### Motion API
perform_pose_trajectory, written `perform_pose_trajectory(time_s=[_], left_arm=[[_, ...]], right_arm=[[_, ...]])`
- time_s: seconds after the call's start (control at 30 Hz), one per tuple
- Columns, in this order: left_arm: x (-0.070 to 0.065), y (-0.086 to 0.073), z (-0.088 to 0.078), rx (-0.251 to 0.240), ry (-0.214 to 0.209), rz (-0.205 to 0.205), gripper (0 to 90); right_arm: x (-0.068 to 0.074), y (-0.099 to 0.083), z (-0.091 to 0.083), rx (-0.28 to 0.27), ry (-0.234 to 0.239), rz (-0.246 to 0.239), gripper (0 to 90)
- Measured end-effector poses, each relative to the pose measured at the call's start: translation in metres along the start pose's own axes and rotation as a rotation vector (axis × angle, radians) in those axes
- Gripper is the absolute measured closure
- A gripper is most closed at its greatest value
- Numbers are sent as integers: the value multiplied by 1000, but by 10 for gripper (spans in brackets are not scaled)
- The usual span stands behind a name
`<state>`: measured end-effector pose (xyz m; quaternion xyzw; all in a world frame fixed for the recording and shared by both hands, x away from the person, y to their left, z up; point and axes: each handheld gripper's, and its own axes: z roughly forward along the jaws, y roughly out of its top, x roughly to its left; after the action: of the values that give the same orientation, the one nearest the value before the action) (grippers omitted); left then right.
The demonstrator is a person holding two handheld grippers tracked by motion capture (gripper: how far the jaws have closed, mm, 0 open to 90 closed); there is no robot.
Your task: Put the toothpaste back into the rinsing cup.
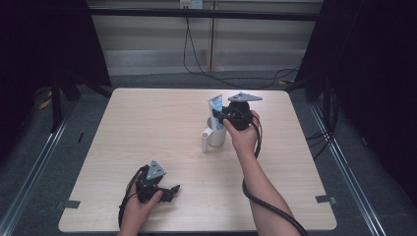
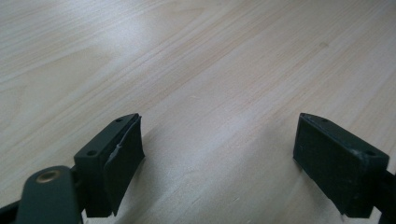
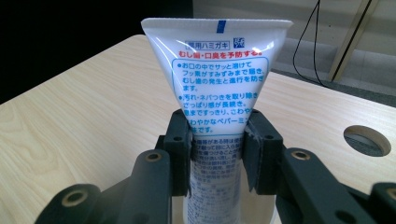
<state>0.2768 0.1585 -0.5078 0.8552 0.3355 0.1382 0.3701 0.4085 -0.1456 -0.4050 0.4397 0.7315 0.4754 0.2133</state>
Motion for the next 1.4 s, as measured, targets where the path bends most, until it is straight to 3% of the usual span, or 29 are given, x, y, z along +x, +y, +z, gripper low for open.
perform_pose_trajectory(time_s=[0.77,1.4], left_arm=[[0,0,0,4,-1,7,156],[0,0,0,5,-1,6,156]], right_arm=[[-4,-13,-2,33,-11,-1,655],[-4,-23,1,91,-5,-23,619]])
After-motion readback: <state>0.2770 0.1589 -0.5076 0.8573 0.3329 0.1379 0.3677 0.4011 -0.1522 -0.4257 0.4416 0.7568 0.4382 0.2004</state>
